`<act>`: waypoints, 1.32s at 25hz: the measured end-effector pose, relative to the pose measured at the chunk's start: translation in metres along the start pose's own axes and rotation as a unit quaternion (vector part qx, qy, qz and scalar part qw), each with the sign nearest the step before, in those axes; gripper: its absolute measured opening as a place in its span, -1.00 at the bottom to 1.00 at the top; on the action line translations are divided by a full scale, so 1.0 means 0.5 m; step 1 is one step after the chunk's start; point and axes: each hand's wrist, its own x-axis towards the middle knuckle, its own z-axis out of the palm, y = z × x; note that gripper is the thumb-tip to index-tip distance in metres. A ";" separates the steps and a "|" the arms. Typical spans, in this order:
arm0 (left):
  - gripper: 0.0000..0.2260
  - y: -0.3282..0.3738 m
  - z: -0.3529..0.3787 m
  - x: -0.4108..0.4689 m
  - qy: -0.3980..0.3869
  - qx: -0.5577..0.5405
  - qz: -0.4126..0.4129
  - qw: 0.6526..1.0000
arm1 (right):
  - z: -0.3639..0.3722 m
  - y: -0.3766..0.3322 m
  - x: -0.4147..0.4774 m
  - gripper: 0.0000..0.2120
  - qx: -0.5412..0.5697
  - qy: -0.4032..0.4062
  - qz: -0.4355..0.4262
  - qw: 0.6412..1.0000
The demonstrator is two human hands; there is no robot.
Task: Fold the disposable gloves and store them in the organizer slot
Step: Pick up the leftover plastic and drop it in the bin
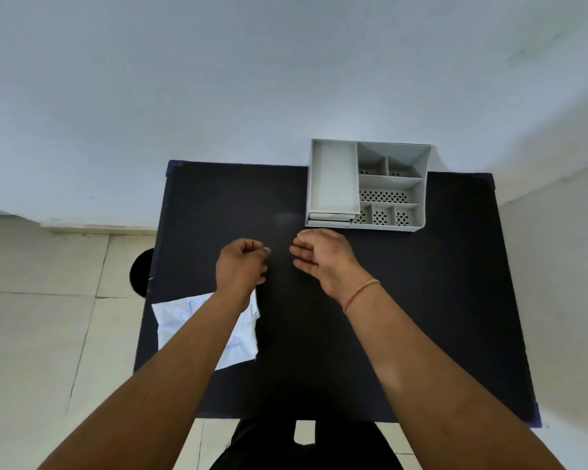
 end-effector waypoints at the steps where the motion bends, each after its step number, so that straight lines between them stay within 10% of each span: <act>1: -0.96 -0.027 -0.033 -0.003 0.022 0.025 0.002 0.999 | 0.031 0.020 -0.004 -0.88 -0.067 -0.004 -0.008 0.998; 10: -0.43 -0.254 -0.227 -0.044 0.025 0.143 -0.076 0.986 | 0.180 0.219 0.026 -0.44 -0.568 -0.027 -0.045 0.822; 15: -0.20 -0.289 -0.233 -0.074 -0.016 0.123 -0.055 0.991 | 0.180 0.203 -0.021 -0.91 -0.438 -0.105 -0.018 0.893; 22: -0.53 -0.176 -0.226 -0.212 -0.156 -0.304 -0.017 0.940 | 0.140 0.097 -0.161 -0.55 -0.149 -0.324 0.137 0.924; 29: -0.72 -0.109 -0.241 -0.322 -0.002 -0.297 0.012 0.955 | 0.140 0.052 -0.295 -0.58 -0.386 -0.281 -0.177 0.860; 33: -0.85 -0.085 -0.334 -0.372 0.029 -0.428 0.031 0.903 | 0.159 0.042 -0.352 -0.88 -0.318 -0.211 -0.318 0.868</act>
